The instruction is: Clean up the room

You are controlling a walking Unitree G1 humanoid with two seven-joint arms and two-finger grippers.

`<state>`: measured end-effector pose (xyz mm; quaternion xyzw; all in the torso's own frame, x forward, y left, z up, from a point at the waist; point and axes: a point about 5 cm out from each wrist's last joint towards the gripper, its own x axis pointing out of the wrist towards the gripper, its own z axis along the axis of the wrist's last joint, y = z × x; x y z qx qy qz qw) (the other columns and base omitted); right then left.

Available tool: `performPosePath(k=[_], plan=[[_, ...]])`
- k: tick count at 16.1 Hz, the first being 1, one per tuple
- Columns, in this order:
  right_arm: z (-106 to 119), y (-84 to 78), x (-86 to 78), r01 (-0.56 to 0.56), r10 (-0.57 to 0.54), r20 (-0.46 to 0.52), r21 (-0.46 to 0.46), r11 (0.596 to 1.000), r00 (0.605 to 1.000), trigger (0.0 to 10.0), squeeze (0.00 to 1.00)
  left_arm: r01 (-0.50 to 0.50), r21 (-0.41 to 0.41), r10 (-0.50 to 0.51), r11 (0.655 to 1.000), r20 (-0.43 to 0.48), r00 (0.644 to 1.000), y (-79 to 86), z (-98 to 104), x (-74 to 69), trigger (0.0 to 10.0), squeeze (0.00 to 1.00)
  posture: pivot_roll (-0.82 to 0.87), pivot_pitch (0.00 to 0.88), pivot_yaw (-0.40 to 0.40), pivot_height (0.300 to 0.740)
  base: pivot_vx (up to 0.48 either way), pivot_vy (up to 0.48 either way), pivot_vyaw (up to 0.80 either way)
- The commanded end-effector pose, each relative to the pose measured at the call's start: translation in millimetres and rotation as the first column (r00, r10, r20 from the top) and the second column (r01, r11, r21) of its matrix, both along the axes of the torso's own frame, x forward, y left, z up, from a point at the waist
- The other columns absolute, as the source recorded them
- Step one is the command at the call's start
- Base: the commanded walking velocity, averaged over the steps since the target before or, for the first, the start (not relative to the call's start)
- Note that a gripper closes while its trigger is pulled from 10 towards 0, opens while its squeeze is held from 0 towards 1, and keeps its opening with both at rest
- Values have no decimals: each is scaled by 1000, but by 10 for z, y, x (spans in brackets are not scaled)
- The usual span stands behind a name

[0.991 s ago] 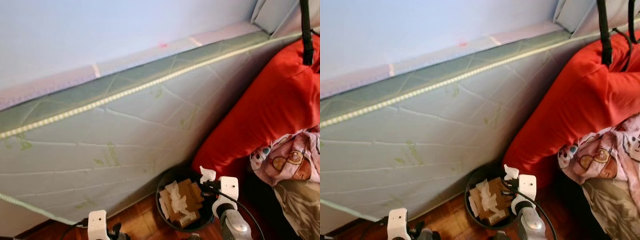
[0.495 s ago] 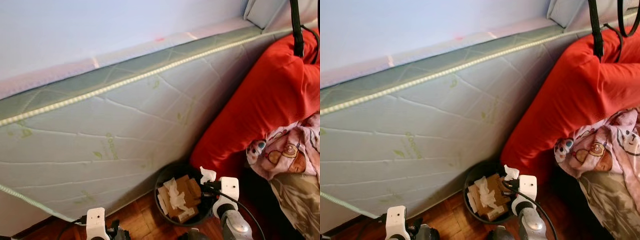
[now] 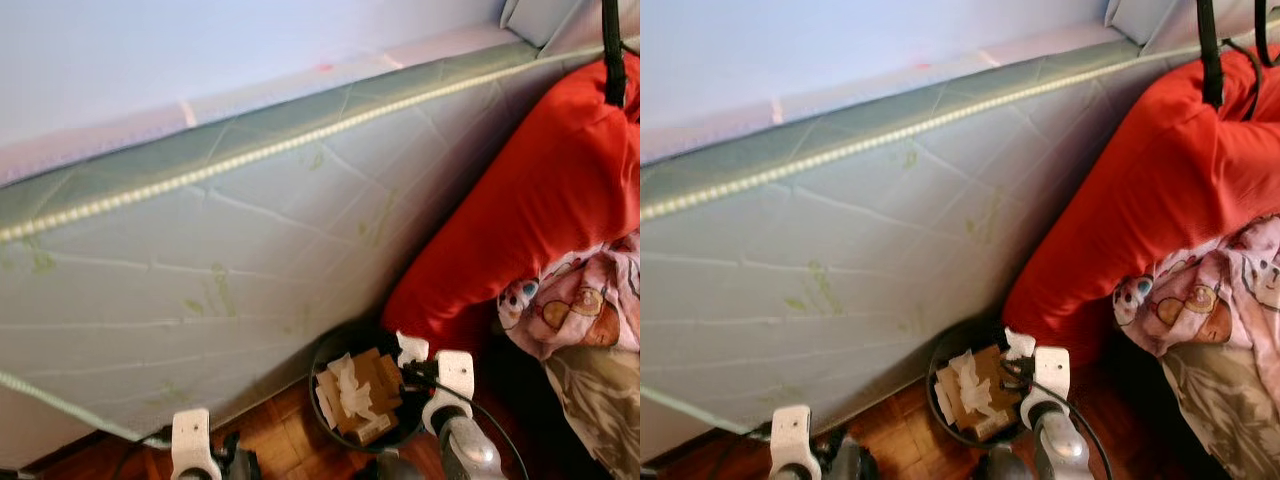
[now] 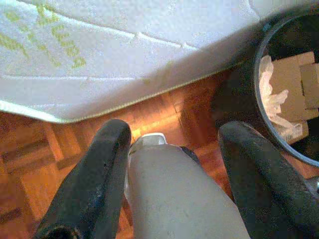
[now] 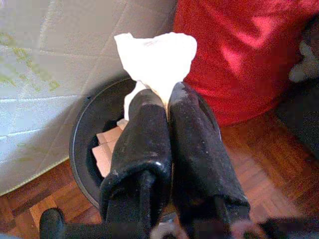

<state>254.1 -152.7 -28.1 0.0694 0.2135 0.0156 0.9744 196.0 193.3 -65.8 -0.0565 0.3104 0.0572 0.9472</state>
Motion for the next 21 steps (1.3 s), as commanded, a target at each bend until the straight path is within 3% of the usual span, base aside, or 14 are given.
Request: performPosePath(k=[1,15,16,17,18,21], plan=[[-53,-25,-69,9,-9,-22,-2,1000,1000,10000,0,-5,-28,3,1000,-93,996,-59,-138,-222,10000,0,39,176,-86,638,0,0,0],[-66,38,-83,-25,26,-27,35,999,999,10000,0,-17,-20,20,1000,121,992,-41,16,-130,10000,0,40,177,-87,638,0,0,0],[-63,38,-81,-24,25,-24,38,999,999,10000,0,-1,48,-9,999,197,980,-8,133,18,10000,0,39,177,-87,638,0,0,0],[-62,36,-81,-24,25,-22,39,999,999,10000,0,-4,112,-42,994,410,911,64,608,592,10000,0,42,178,-89,638,0,0,0],[-62,37,-82,-25,26,-22,39,999,999,10000,0,-10,135,-63,991,525,849,96,933,870,10000,0,43,179,-89,638,0,0,0],[-62,48,-82,-33,34,-22,40,999,999,10000,0,6,132,-86,991,614,784,30,1143,949,10000,0,44,176,-93,638,0,0,0]])
